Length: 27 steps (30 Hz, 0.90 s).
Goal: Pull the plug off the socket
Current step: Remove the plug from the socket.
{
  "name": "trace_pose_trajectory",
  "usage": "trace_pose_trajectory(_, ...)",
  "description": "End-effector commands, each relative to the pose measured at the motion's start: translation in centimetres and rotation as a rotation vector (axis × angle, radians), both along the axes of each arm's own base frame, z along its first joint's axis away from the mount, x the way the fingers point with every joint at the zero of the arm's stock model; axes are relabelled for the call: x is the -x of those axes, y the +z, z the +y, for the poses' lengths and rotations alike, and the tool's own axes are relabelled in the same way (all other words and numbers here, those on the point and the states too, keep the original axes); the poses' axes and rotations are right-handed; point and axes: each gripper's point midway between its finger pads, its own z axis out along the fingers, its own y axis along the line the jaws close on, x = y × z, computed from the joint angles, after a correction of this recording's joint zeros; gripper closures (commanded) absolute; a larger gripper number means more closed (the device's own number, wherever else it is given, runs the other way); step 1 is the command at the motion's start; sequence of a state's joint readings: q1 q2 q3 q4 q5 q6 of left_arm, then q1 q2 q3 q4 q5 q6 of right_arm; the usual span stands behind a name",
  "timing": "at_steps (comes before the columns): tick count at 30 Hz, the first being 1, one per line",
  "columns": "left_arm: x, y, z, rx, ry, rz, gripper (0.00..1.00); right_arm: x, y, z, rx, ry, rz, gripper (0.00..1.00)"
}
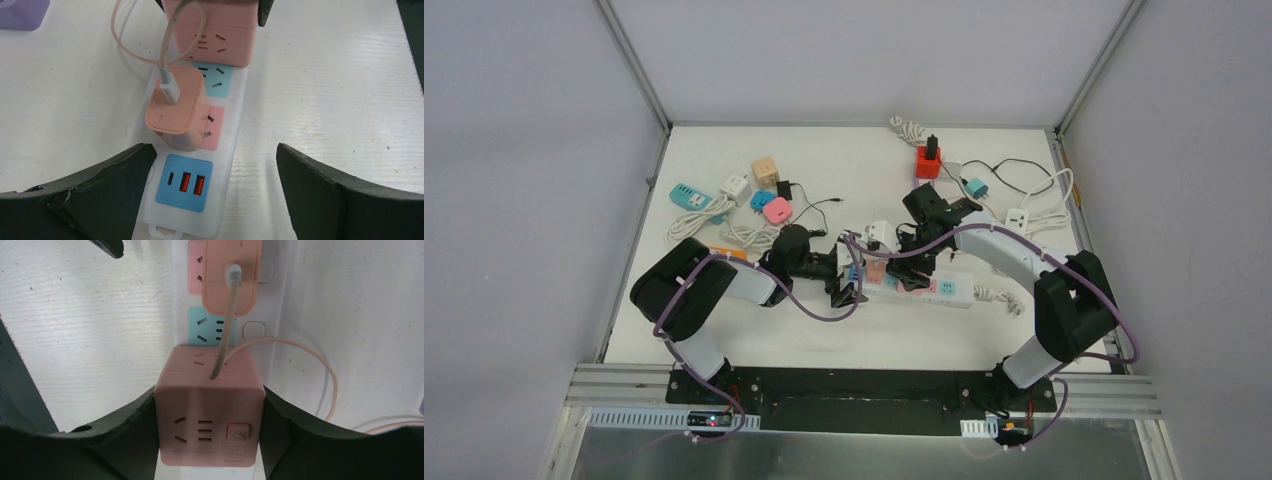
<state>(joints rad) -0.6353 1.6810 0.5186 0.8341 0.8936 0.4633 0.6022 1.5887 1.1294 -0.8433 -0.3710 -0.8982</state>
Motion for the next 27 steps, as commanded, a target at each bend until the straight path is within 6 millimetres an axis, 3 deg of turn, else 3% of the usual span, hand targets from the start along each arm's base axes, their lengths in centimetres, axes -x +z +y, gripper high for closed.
trace_pose_trajectory(1,-0.7,1.5,-0.4,0.028,-0.004,-0.085,0.01,0.4,1.6,0.3,-0.040,0.015,0.000,1.00)
trace_pose_trajectory(17,-0.8,3.7,0.1,0.106,0.036,-0.169,0.03,0.7,1.4,0.3,-0.038,0.028,0.015,1.00)
trace_pose_trajectory(27,-1.1,3.9,-0.2,0.145,-0.019,-0.145,0.06,0.8,1.4,0.4,-0.043,0.036,0.021,1.00)
